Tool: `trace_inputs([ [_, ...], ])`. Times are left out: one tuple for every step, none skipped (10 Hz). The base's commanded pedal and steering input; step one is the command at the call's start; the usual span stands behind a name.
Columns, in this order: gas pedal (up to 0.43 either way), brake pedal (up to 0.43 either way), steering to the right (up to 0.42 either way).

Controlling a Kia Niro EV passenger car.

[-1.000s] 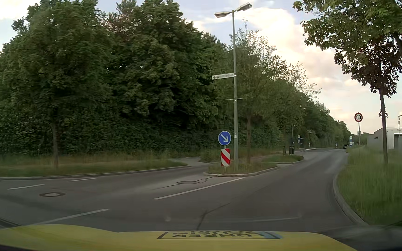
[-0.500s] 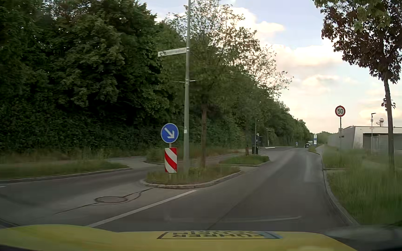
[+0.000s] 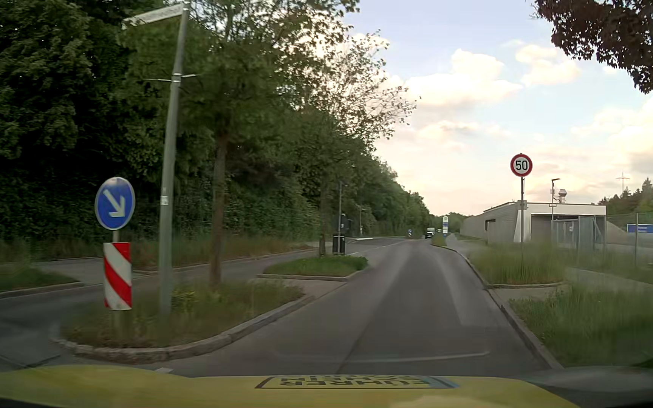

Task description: Follow the waypoints while adhering to traffic rules and regulations

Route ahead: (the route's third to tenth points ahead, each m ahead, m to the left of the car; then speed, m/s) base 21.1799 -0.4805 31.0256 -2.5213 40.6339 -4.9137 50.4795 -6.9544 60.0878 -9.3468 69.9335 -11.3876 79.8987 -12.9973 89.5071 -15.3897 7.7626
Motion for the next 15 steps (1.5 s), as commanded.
trace_inputs([
  [0.197, 0.000, 0.168],
  [0.197, 0.000, 0.155],
  [0.197, 0.000, 0.134],
  [0.197, 0.000, 0.114],
  [0.197, 0.000, 0.091],
  [0.197, 0.000, 0.069],
  [0.197, 0.000, 0.058],
  [0.197, 0.000, 0.050],
  [0.197, 0.000, 0.049],
  [0.197, 0.000, 0.044],
  [0.197, 0.000, 0.024],
  [0.197, 0.000, 0.008],
  [0.197, 0.000, -0.003],
  [0.197, 0.000, -0.012],
  [0.197, 0.000, -0.015],
])
